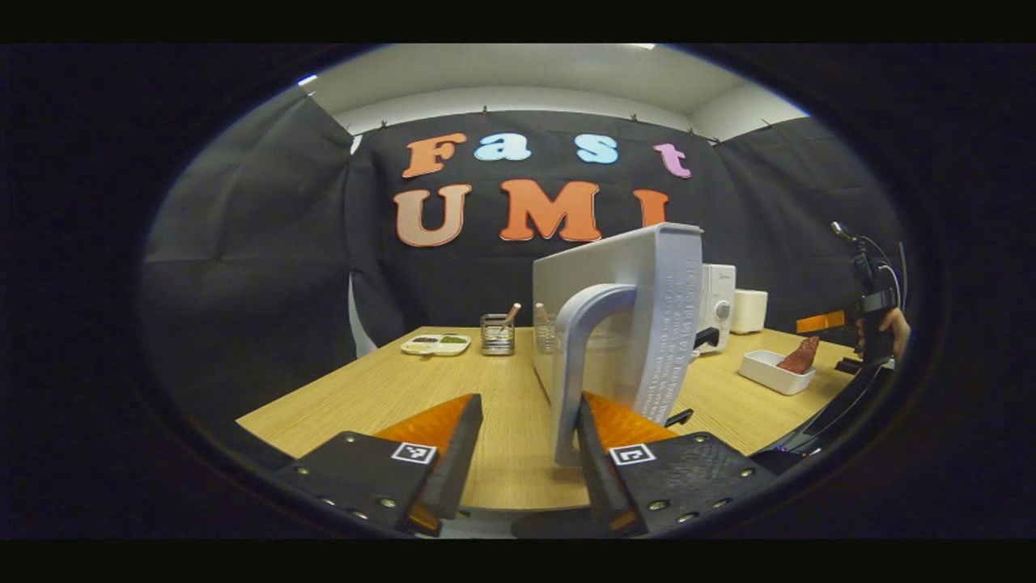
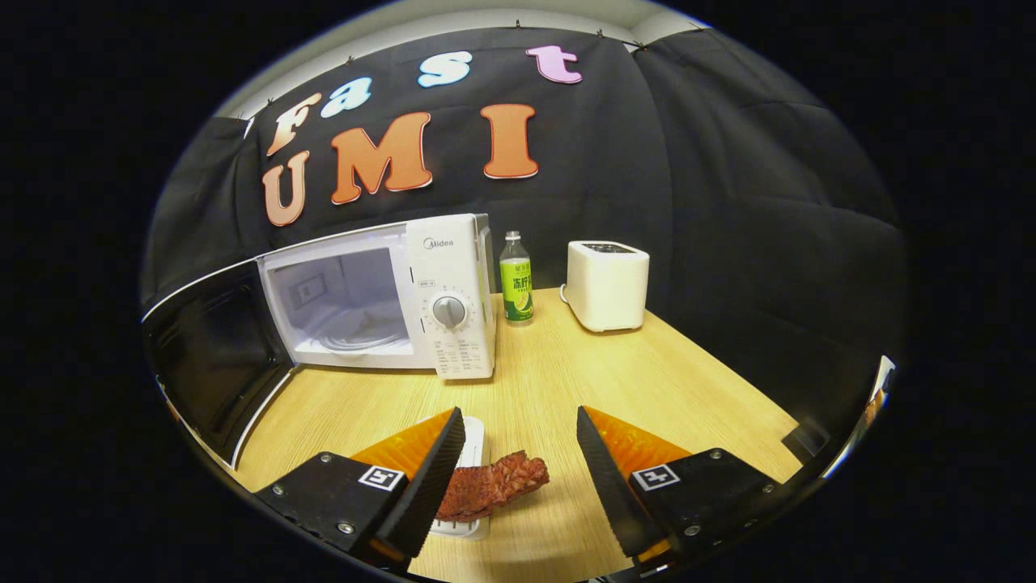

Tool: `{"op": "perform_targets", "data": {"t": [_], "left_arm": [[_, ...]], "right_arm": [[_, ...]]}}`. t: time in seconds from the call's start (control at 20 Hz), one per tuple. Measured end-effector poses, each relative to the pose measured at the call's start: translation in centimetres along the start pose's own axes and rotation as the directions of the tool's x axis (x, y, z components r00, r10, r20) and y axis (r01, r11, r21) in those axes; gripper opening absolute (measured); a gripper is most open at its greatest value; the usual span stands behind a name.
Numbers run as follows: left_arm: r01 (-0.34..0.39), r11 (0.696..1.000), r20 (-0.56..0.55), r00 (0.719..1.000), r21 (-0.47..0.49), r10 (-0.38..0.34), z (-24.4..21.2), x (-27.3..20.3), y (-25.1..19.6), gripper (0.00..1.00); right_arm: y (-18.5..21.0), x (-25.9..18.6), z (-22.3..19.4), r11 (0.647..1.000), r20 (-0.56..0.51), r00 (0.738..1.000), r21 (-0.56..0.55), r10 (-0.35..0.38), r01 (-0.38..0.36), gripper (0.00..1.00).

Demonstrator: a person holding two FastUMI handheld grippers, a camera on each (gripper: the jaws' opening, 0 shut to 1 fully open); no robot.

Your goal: Open the microwave oven with the left hand, put the food in, and close the microwave oven.

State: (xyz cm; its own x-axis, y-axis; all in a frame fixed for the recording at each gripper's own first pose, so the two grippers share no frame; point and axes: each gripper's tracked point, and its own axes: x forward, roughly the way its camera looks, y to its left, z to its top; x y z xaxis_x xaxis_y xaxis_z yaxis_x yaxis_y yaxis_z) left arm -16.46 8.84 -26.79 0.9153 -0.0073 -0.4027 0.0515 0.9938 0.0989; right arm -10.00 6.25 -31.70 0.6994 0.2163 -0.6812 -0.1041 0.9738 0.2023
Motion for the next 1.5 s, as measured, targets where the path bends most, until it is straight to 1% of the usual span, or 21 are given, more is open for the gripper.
{"op": "perform_targets", "data": {"t": [0.1,0.2,0.35,0.4,0.45,0.5,0.6,0.7,0.75,0.8,0.9,1.0,1.05,1.1,1.15,1.2,1.25,1.3,1.5], "left_arm": [[-0.002,1.0,0.002,1.0,0.028,0.002,0.2,-0.4,1.1,0.81],[-0.022,0.998,0.009,1.0,0.055,0.022,0.4,-0.8,2.5,0.86],[-0.05,0.998,0.019,0.999,0.045,0.049,0.3,-1.6,3.9,0.85],[-0.06,0.997,0.017,0.998,0.057,0.059,0.2,-1.9,4.3,0.89],[-0.07,0.995,0.017,0.997,0.07,0.069,0.2,-2.4,4.7,0.88],[-0.071,0.994,0.019,0.997,0.079,0.069,0.3,-2.7,4.9,0.85],[-0.063,0.996,0.039,0.997,0.068,0.06,1.5,-3.7,5.0,0.85],[-0.071,0.997,0.067,0.995,0.04,0.068,3.0,-4.1,5.9,0.84],[-0.078,0.997,0.079,0.994,0.026,0.076,3.5,-4.2,6.3,0.84],[-0.089,0.996,0.091,0.992,0.019,0.087,3.9,-4.3,6.8,0.85],[-0.125,0.992,0.096,0.988,0.022,0.122,4.2,-4.2,7.9,0.85],[-0.153,0.988,0.095,0.984,0.026,0.15,4.2,-4.2,8.6,0.84],[-0.17,0.985,0.086,0.982,0.023,0.168,4.2,-3.8,9.0,0.84],[-0.191,0.981,0.077,0.979,0.018,0.19,3.9,-3.4,9.6,0.84],[-0.213,0.977,0.066,0.975,0.008,0.212,3.7,-3.1,10.1,0.84],[-0.231,0.973,0.06,0.971,-0.008,0.232,3.6,-2.9,10.6,0.85],[-0.247,0.969,0.051,0.968,-0.025,0.248,3.3,-2.5,11.0,0.85],[-0.253,0.967,0.047,0.966,-0.038,0.254,3.2,-2.2,11.2,0.85],[-0.25,0.967,0.028,0.967,-0.05,0.252,2.3,-1.3,11.1,0.85]], "right_arm": [[-0.2,0.1,-0.4,1.0,-0.017,1.0,-0.005,-0.011,0.011,0.87],[-0.5,0.3,-0.9,1.0,-0.037,0.999,-0.004,-0.024,0.024,0.87],[-0.3,0.5,-2.0,0.999,-0.082,0.997,0.03,-0.015,0.017,0.87],[-0.3,0.4,-2.6,0.999,-0.105,0.994,0.05,-0.012,0.018,0.87],[-0.4,0.4,-3.0,0.997,-0.121,0.993,0.075,-0.007,0.016,0.81],[-0.3,0.3,-3.5,0.995,-0.138,0.99,0.104,0.004,0.01,0.79],[0.0,0.0,-4.0,0.983,-0.159,0.987,0.181,0.032,-0.003,0.72],[0.2,0.0,-3.7,0.963,-0.153,0.986,0.27,0.069,-0.025,0.66],[0.3,0.1,-4.1,0.95,-0.159,0.984,0.311,0.082,-0.029,0.59],[0.0,0.2,-4.4,0.94,-0.17,0.983,0.342,0.076,-0.013,0.51],[-0.2,0.3,-4.4,0.918,-0.168,0.982,0.396,0.086,-0.013,0.39],[0.0,0.2,-4.5,0.899,-0.165,0.98,0.437,0.111,-0.028,0.34],[0.1,0.1,-4.2,0.891,-0.157,0.98,0.452,0.123,-0.039,0.3],[0.4,-0.1,-3.8,0.882,-0.142,0.98,0.468,0.138,-0.056,0.31],[0.8,-0.2,-3.1,0.871,-0.121,0.98,0.484,0.158,-0.081,0.23],[1.5,-0.4,-2.6,0.863,-0.108,0.978,0.495,0.181,-0.105,0.2],[1.7,-0.6,-2.3,0.864,-0.101,0.977,0.489,0.19,-0.117,0.16],[1.9,-0.6,-2.1,0.874,-0.099,0.978,0.472,0.185,-0.117,0.14],[2.3,-1.1,-0.7,0.894,-0.07,0.985,0.434,0.155,-0.11,0.13]]}}
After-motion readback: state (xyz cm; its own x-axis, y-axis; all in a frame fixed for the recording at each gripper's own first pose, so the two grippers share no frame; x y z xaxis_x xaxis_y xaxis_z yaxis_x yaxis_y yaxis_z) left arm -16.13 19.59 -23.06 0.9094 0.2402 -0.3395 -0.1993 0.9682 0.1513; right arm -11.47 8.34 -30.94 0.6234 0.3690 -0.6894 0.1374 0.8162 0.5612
